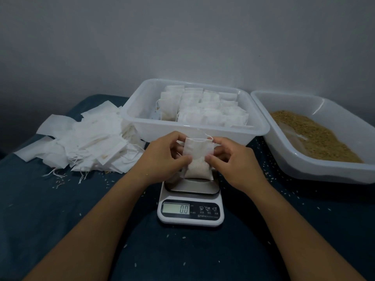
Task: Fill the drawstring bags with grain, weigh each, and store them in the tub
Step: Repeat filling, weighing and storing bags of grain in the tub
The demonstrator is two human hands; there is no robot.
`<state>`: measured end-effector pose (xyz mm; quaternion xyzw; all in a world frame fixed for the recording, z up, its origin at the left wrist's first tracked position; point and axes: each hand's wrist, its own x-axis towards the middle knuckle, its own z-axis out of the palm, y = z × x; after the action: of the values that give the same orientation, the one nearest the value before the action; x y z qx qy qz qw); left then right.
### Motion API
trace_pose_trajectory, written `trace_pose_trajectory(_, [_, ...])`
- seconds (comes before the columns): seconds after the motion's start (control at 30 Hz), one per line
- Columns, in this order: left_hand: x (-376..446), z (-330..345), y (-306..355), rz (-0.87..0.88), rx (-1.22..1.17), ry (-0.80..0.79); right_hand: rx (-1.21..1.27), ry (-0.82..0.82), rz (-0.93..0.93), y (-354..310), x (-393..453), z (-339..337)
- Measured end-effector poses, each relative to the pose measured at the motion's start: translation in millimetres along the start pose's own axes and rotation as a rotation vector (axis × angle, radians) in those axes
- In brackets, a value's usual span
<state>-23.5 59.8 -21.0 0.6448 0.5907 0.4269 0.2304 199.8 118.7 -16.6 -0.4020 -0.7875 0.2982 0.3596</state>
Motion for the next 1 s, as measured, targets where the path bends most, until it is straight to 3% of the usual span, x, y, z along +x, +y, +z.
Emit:
trace_pose_trajectory(0.3, [2, 0, -9, -0.128, 0.092, 0.060, -0.102, 0.036, 0.080, 14, 6, -4])
trace_pose_trajectory(0.5, [10, -4, -32, -0.273, 0.088, 0.231, -0.104, 0.072, 0.174, 41, 12, -4])
trace_pose_trajectory(0.7, [19, -6, -58, -0.362, 0.215, 0.289, -0.030, 0.055, 0.263, 60, 18, -1])
trace_pose_trajectory(1.0, [21, -4, -62, -0.345, 0.276, 0.226, -0.034, 0.013, 0.246, 62, 20, -1])
